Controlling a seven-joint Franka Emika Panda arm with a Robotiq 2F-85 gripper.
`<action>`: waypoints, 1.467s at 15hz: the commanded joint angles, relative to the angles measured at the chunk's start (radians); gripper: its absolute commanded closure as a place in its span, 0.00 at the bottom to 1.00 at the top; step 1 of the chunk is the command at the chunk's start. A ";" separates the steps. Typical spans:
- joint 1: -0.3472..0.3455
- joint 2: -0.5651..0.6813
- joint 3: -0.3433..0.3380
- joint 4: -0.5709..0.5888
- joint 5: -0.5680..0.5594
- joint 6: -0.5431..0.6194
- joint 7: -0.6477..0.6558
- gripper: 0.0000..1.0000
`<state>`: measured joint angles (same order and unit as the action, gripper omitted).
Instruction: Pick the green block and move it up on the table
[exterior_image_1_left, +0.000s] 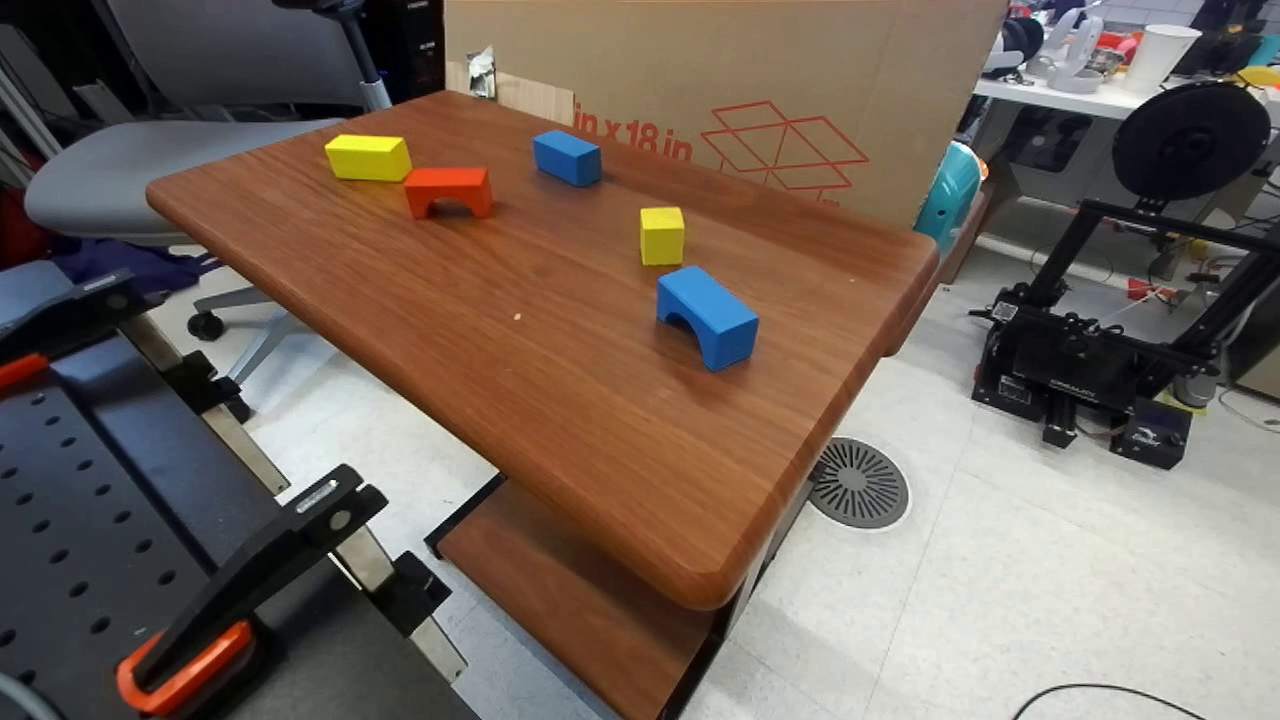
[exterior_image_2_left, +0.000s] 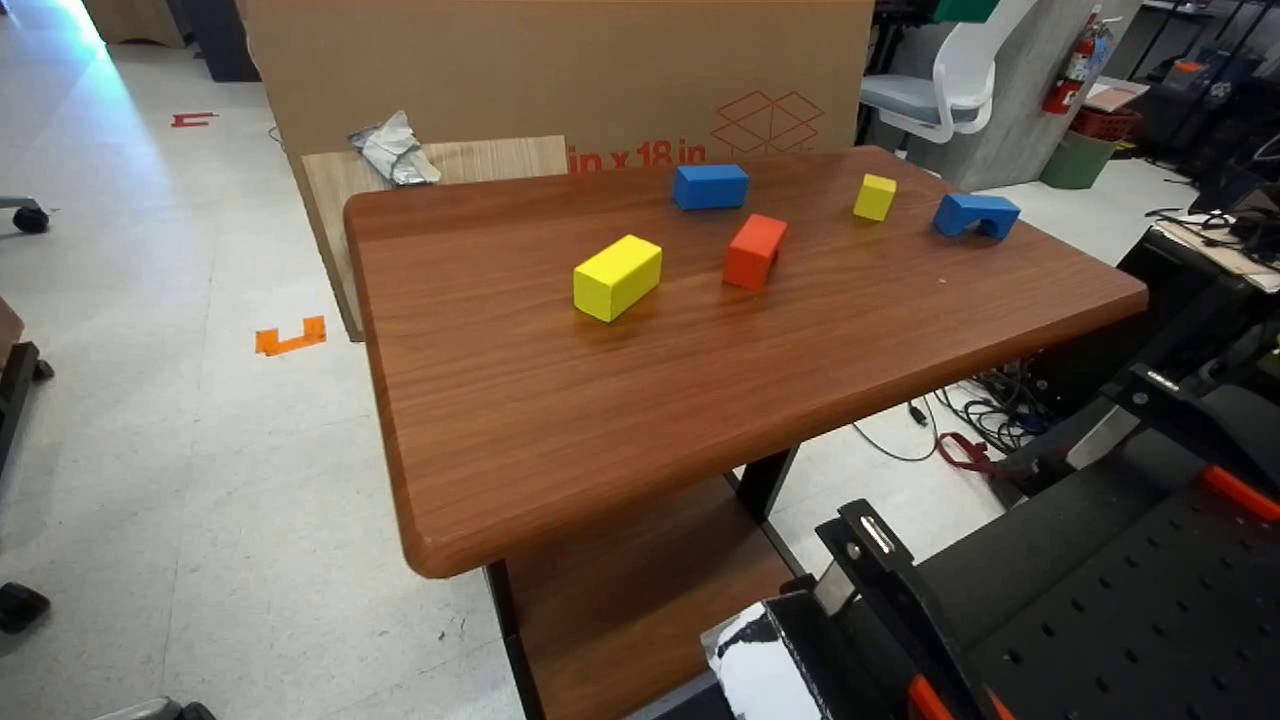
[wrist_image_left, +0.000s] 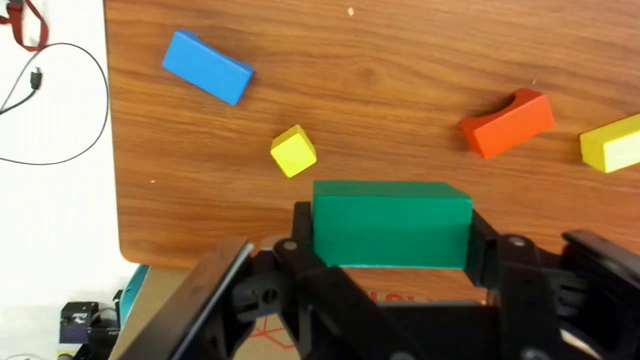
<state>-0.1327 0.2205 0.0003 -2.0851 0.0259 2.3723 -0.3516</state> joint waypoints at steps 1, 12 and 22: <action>-0.015 0.084 -0.026 0.168 0.028 -0.098 -0.005 0.58; -0.071 0.447 -0.021 0.615 0.038 -0.291 0.018 0.58; -0.036 0.658 -0.014 0.783 0.016 -0.286 0.110 0.58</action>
<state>-0.1758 0.8096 -0.0170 -1.4102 0.0436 2.1359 -0.2792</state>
